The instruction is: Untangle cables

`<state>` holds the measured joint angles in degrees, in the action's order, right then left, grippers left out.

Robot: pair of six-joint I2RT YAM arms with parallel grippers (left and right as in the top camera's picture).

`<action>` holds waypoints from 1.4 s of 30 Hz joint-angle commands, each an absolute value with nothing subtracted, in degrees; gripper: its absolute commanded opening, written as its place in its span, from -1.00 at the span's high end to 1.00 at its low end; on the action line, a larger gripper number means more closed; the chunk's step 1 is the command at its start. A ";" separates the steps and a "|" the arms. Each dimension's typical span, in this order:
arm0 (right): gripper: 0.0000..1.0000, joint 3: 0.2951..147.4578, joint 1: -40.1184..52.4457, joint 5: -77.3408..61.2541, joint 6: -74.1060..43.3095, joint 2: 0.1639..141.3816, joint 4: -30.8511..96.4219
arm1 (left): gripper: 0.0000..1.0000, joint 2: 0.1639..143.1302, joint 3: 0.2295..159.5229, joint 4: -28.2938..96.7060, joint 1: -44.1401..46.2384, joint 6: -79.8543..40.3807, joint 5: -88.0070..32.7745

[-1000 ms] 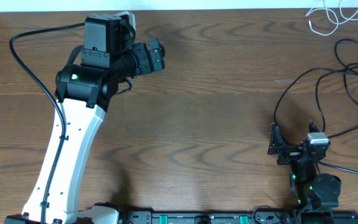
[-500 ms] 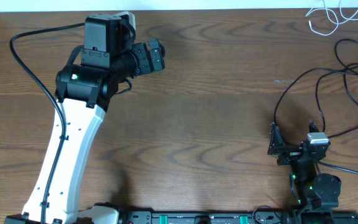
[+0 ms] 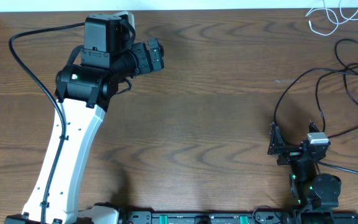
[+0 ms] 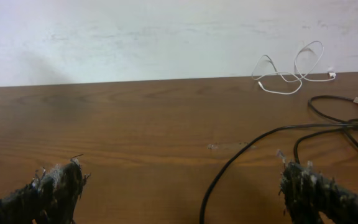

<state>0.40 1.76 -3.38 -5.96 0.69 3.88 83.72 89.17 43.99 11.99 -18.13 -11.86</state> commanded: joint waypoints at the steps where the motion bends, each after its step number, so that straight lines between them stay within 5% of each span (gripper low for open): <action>1: -0.98 0.32 2.33 -3.75 -6.81 0.38 4.10 | -0.98 83.48 89.69 45.43 11.75 -17.54 -9.47; 13: -0.99 0.32 2.35 -3.75 -6.81 0.38 4.10 | -0.98 70.72 84.47 51.37 9.85 -17.56 0.78; 29: -0.99 0.32 2.33 -3.77 -6.81 0.38 4.08 | -0.98 30.68 33.23 8.47 0.10 -5.89 -1.17; 42: -0.99 0.32 2.33 -3.77 -6.81 0.38 4.10 | -0.98 9.74 11.77 1.10 -0.58 6.85 -4.05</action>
<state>0.40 1.76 -3.40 -6.13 0.69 3.84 12.01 14.31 2.39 -0.25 4.43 -3.25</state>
